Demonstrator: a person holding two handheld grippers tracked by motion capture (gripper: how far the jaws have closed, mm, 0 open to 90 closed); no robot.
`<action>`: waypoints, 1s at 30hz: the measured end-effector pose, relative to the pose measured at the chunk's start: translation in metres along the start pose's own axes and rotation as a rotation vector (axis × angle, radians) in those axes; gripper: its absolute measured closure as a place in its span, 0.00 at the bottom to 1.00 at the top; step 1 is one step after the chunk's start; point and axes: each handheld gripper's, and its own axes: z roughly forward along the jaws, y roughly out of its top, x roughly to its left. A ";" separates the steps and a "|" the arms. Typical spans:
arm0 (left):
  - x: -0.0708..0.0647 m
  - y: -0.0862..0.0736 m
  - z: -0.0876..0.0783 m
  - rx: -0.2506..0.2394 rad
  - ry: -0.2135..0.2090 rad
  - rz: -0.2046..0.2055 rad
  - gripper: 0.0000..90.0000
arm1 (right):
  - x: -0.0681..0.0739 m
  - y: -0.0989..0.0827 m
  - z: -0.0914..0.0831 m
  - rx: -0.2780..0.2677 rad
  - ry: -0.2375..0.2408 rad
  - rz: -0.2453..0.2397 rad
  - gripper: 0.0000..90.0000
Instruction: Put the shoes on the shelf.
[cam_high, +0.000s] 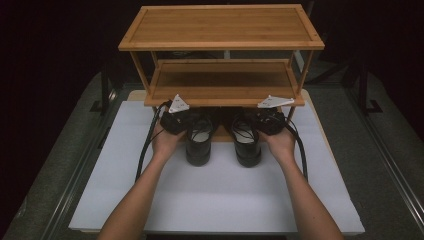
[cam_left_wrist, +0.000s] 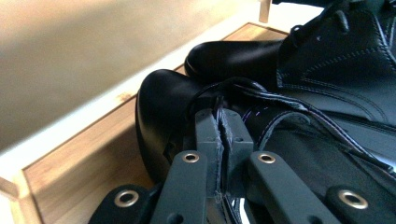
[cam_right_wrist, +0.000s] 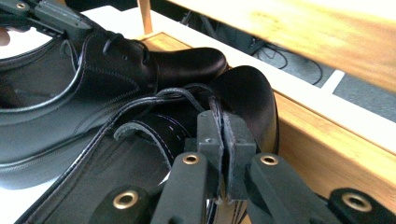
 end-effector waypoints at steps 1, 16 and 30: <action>-0.001 -0.001 0.001 0.000 -0.003 -0.002 0.97 | 0.000 0.000 0.001 -0.002 -0.001 0.002 0.97; 0.004 -0.006 -0.003 0.019 -0.086 -0.045 0.74 | -0.002 -0.013 -0.003 0.003 0.005 0.022 0.83; -0.006 -0.013 -0.051 -0.019 -0.146 -0.094 0.37 | -0.002 -0.025 -0.049 0.019 0.047 0.068 0.36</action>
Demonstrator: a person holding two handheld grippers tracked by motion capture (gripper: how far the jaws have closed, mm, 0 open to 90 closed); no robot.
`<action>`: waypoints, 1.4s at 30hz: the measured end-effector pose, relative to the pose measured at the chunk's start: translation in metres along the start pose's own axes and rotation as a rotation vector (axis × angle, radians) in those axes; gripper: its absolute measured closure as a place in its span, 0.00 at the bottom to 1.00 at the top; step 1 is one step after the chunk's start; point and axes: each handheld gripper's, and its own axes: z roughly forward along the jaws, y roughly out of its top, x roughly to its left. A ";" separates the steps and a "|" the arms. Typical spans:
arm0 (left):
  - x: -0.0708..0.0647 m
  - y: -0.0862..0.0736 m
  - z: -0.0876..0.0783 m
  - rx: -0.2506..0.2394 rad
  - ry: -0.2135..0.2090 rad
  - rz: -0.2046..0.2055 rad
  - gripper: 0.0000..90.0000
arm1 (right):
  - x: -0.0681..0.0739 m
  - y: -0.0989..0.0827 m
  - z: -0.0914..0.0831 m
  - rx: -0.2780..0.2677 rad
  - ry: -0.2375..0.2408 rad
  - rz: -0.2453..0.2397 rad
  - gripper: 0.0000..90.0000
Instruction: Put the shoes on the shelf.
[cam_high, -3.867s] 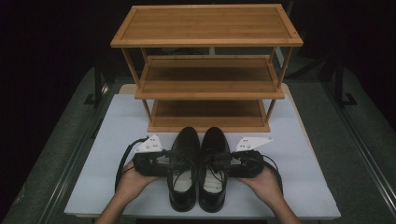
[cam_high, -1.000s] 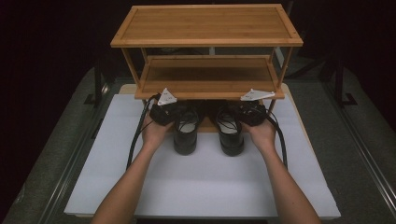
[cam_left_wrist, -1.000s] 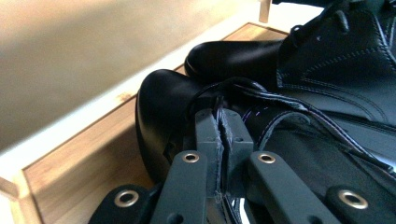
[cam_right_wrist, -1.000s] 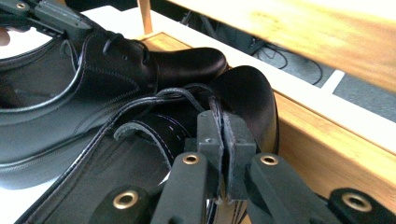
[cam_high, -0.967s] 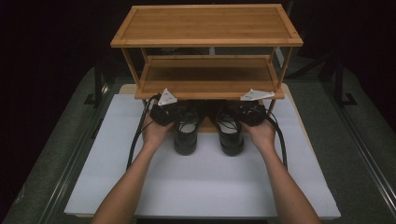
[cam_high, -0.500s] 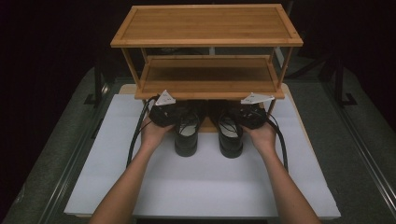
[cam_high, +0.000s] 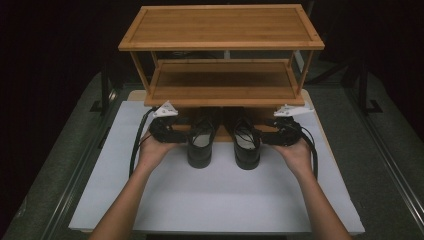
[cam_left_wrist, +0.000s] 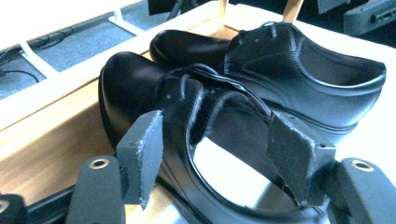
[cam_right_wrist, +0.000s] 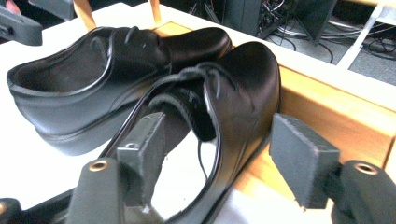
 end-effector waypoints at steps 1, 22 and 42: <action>-0.001 -0.002 -0.004 -0.005 -0.002 -0.002 0.36 | 0.001 -0.002 -0.003 0.004 0.002 0.002 0.35; -0.025 -0.074 -0.003 0.138 0.014 0.017 0.16 | 0.013 -0.080 -0.004 0.112 0.085 0.022 0.20; -0.029 -0.083 0.039 0.188 -0.039 0.100 0.15 | 0.027 -0.084 0.037 0.162 0.112 -0.066 0.16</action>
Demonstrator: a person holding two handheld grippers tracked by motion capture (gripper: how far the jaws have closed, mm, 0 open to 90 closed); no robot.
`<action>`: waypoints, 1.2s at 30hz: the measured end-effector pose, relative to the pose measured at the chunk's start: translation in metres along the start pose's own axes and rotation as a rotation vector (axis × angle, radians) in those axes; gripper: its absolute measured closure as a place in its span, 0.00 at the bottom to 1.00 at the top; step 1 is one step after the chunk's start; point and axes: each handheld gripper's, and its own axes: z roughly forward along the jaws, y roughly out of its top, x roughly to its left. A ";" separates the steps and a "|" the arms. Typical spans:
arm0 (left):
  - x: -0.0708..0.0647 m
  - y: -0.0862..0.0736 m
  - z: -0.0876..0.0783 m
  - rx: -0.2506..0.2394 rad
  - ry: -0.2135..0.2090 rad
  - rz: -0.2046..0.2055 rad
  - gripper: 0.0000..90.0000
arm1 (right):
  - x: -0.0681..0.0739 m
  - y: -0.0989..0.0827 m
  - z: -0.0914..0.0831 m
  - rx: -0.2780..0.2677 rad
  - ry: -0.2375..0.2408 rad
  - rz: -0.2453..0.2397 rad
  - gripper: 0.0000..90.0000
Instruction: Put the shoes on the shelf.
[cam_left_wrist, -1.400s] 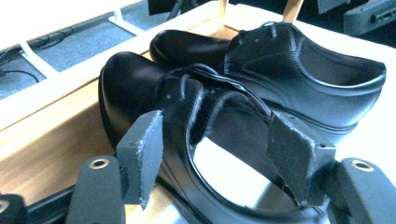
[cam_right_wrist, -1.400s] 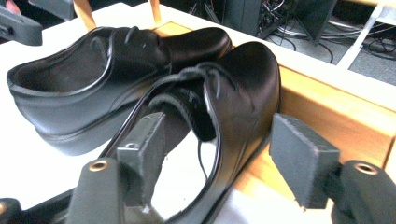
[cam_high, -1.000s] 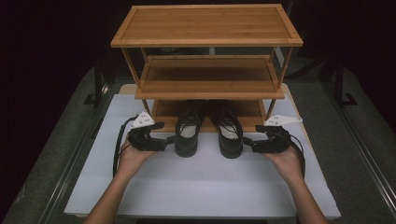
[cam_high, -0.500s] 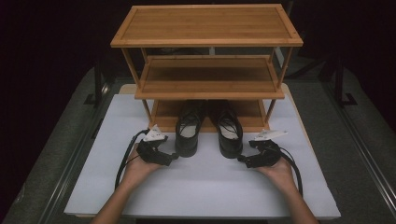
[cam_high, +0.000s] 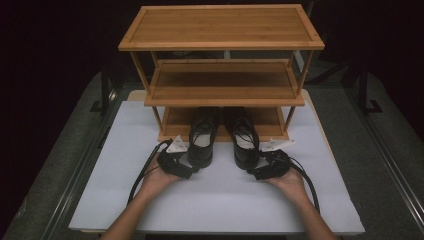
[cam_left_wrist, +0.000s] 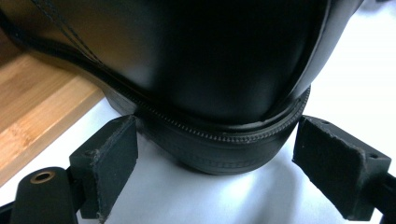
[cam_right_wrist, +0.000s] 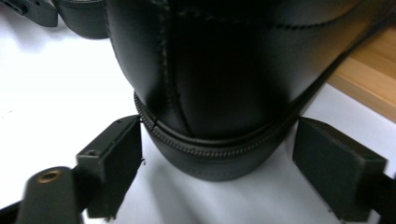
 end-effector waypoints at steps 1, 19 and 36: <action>0.001 0.000 0.000 -0.003 -0.004 -0.004 0.15 | 0.000 0.002 0.001 0.003 -0.004 -0.005 0.17; 0.007 0.019 0.012 0.029 -0.025 -0.009 0.13 | 0.002 0.029 0.020 -0.019 0.020 0.010 0.15; -0.003 0.016 0.020 0.041 -0.016 -0.013 0.14 | 0.019 0.024 0.031 -0.010 -0.041 -0.013 0.13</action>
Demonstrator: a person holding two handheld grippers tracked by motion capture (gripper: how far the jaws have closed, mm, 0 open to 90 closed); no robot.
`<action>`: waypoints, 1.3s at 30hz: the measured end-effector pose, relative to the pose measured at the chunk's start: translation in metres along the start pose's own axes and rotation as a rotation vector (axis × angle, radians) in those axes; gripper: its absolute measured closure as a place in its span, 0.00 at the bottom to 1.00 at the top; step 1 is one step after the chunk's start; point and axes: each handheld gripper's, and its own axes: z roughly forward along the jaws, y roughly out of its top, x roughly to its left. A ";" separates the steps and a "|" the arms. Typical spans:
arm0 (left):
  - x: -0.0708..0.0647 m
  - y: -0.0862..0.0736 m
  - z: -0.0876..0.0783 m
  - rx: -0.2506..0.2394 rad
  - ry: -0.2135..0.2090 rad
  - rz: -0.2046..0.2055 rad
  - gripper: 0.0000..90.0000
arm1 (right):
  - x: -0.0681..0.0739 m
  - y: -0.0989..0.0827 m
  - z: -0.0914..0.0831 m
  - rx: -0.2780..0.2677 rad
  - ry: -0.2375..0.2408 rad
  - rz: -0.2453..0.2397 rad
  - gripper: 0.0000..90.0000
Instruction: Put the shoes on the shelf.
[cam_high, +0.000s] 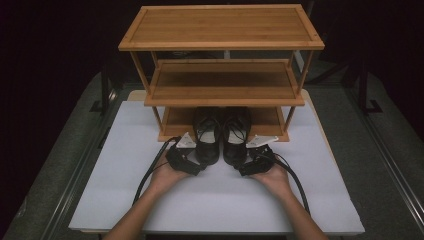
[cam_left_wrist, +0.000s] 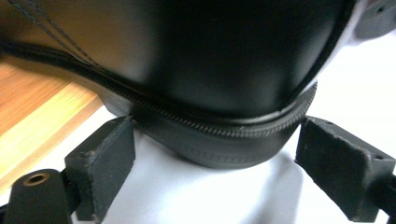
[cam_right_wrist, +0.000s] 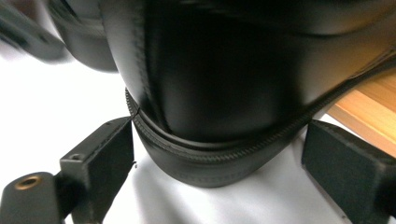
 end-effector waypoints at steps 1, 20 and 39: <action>-0.003 0.001 0.001 0.010 0.005 0.006 0.14 | 0.001 0.000 0.000 -0.001 0.000 -0.007 0.13; 0.014 0.025 -0.003 -0.071 0.024 -0.064 0.13 | -0.017 0.022 0.000 -0.019 0.049 0.057 0.14; 0.052 0.048 0.028 -0.057 0.069 -0.121 0.11 | -0.053 0.047 0.027 -0.029 -0.014 0.072 0.14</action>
